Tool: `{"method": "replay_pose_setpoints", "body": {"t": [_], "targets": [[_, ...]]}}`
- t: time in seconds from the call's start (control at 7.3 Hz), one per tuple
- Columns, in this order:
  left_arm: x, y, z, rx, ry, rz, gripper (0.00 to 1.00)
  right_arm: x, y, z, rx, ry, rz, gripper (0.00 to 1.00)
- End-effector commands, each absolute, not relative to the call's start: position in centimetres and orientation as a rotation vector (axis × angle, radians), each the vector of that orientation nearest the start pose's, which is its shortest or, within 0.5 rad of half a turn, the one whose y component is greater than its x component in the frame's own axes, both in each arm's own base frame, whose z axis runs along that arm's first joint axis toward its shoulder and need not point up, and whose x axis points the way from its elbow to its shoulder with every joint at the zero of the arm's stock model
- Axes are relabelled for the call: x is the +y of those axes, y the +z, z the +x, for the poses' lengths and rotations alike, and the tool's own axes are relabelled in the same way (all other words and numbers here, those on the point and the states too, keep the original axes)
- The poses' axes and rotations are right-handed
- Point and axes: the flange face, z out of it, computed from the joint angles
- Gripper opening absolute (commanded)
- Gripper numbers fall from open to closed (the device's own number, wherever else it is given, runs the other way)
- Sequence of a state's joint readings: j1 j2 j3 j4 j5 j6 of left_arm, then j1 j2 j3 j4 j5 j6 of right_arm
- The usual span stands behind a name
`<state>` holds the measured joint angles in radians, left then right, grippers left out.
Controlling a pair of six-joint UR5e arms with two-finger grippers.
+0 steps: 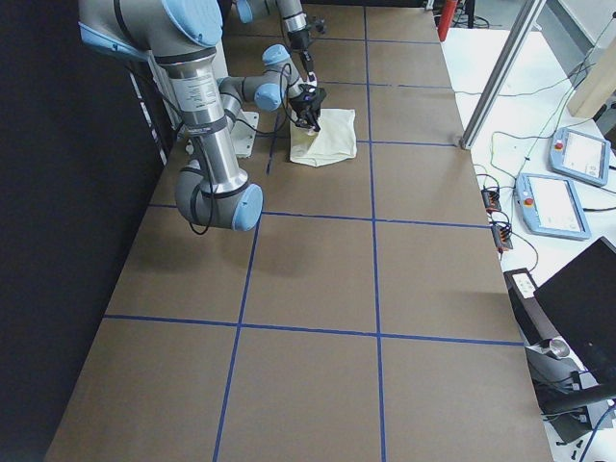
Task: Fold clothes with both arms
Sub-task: 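Lift the near edge with both grippers and fold it away from the robot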
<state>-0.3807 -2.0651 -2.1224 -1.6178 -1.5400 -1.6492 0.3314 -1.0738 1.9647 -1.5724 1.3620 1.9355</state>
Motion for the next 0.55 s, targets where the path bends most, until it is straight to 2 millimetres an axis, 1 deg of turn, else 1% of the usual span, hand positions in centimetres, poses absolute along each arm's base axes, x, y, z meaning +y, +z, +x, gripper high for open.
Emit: {"method": "replay_pose_setpoints", "body": {"t": [0.0,0.14,0.27,0.41], "targets": [[-37.2,19.1,47.3,1.047,-0.458,0.232,0.00,-38.6,24.3,-54.0,-0.871,0.749,0.228,0.00],[-38.2,20.7,48.6,1.029,-0.437,0.251,0.00,-39.4,25.2,-54.8,-0.848,0.746,0.236,0.00],[-38.7,21.3,49.2,1.035,-0.427,0.263,0.00,-40.0,25.6,-55.8,-0.841,0.746,0.235,0.00],[-39.0,21.8,49.6,1.027,-0.429,0.262,0.00,-40.4,25.6,-56.9,-0.830,0.746,0.235,0.00]]}}
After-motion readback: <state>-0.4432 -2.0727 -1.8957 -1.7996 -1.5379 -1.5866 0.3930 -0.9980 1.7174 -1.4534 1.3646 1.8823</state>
